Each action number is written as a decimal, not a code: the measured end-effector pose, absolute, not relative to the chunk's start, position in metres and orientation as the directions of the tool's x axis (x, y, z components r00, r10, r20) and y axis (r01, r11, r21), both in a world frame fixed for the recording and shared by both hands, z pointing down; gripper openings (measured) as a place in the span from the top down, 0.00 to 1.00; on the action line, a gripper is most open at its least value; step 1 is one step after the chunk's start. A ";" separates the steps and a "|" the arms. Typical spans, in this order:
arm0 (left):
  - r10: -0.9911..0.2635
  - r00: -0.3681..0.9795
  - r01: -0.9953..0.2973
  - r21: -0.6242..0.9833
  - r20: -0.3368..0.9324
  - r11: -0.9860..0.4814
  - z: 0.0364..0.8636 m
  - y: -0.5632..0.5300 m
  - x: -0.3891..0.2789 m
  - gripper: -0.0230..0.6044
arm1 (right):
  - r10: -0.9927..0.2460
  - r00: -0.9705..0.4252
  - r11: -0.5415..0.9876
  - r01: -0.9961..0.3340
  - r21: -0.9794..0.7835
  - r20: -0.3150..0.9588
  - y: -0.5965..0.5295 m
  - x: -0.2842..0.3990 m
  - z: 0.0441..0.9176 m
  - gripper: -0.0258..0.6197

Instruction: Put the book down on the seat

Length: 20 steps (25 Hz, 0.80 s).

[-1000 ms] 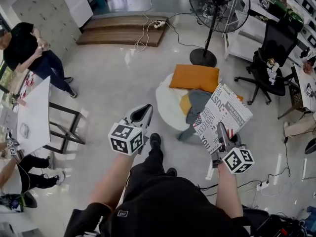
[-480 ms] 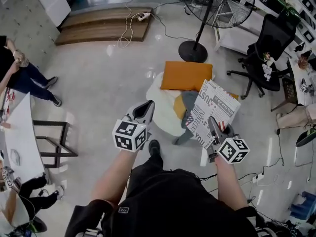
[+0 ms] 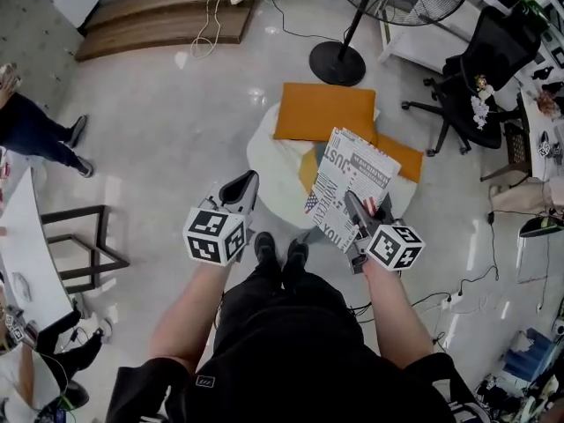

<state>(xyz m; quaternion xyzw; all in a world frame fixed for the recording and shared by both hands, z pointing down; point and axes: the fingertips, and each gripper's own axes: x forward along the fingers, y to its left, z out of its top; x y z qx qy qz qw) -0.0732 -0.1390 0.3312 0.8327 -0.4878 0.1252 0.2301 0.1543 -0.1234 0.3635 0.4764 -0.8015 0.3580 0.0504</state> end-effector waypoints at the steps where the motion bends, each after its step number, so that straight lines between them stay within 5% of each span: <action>1: -0.754 0.483 -0.875 0.263 0.444 -0.406 0.334 -0.143 -0.071 0.95 | -0.720 -0.549 0.290 -0.794 -0.535 0.425 -0.131 0.156 0.370 0.70; 20: -0.710 0.474 -0.879 0.325 0.521 -0.348 0.508 -0.245 -0.051 0.95 | -0.526 -0.605 0.228 -0.777 -0.587 0.597 -0.238 0.130 0.586 0.70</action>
